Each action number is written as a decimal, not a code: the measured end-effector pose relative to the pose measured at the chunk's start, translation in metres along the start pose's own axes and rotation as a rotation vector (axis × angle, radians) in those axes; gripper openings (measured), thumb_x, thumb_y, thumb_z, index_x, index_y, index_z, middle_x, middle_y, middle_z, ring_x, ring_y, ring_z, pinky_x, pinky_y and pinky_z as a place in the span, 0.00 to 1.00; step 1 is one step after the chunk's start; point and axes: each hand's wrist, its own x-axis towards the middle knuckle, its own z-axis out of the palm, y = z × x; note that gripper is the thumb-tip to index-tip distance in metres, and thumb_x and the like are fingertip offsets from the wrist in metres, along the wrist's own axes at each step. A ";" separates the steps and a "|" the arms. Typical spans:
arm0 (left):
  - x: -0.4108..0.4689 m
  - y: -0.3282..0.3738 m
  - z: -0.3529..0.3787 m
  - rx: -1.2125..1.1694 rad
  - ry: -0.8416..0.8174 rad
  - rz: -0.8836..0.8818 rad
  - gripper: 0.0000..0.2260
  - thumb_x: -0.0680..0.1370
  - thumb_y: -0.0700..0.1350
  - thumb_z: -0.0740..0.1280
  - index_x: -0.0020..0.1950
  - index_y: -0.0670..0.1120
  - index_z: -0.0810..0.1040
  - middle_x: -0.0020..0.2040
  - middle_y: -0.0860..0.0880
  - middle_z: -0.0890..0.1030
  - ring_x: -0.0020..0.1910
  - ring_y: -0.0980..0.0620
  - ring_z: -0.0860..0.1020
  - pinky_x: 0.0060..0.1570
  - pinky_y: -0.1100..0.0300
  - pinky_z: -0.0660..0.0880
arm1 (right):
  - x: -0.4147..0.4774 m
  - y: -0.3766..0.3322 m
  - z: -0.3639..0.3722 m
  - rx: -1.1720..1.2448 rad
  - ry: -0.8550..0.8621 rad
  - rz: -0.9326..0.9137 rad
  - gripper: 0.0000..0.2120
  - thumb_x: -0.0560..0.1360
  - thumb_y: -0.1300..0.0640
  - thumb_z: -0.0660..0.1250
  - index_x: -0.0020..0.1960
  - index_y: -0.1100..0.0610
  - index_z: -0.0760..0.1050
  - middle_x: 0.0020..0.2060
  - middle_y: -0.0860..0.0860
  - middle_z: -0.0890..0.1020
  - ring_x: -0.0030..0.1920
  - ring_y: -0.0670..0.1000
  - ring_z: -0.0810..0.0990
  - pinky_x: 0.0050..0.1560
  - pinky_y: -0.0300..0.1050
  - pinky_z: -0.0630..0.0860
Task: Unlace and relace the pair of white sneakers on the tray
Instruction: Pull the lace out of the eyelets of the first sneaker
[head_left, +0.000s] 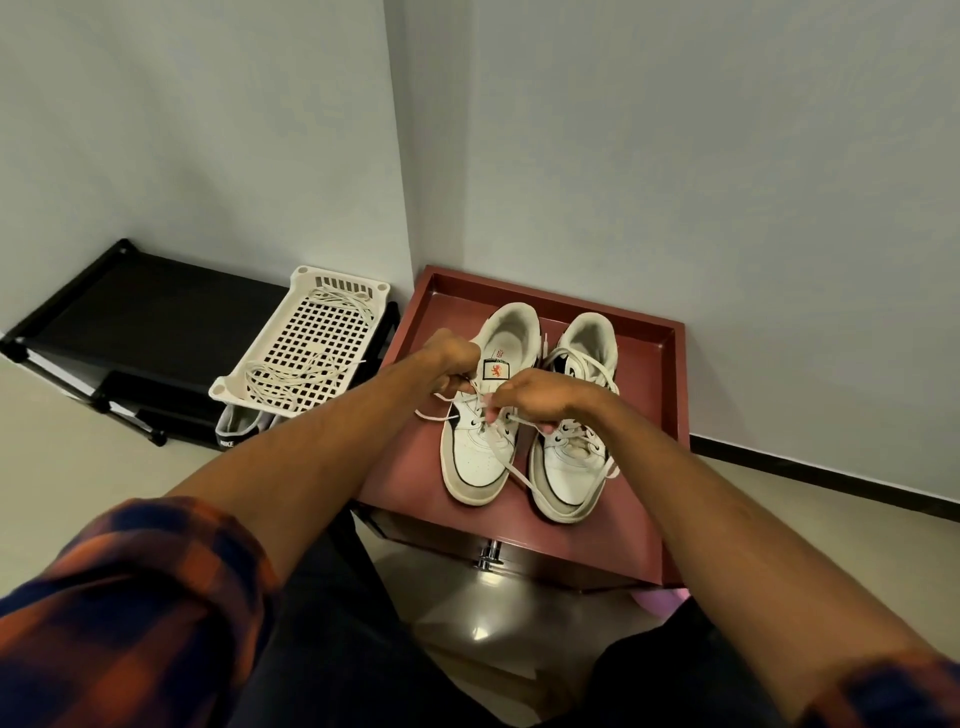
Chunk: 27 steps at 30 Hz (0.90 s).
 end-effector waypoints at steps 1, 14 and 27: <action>0.002 -0.001 0.001 -0.010 0.003 -0.003 0.07 0.73 0.26 0.62 0.41 0.35 0.76 0.33 0.39 0.78 0.28 0.42 0.80 0.37 0.51 0.79 | 0.000 -0.003 0.002 -0.032 -0.003 -0.016 0.15 0.83 0.51 0.63 0.48 0.57 0.85 0.20 0.44 0.68 0.21 0.46 0.64 0.27 0.39 0.66; 0.006 -0.003 -0.001 -0.056 0.000 0.012 0.08 0.72 0.24 0.62 0.41 0.35 0.76 0.38 0.38 0.78 0.33 0.41 0.80 0.44 0.46 0.83 | -0.023 0.014 -0.005 0.001 -0.076 -0.007 0.14 0.84 0.54 0.63 0.50 0.59 0.85 0.18 0.40 0.72 0.19 0.43 0.69 0.27 0.37 0.65; 0.004 -0.005 -0.001 -0.038 0.001 0.040 0.09 0.73 0.25 0.62 0.46 0.36 0.76 0.40 0.38 0.80 0.33 0.42 0.80 0.47 0.45 0.82 | -0.027 0.027 -0.013 -0.118 -0.208 0.154 0.07 0.77 0.57 0.71 0.45 0.59 0.86 0.23 0.51 0.75 0.23 0.46 0.73 0.28 0.39 0.65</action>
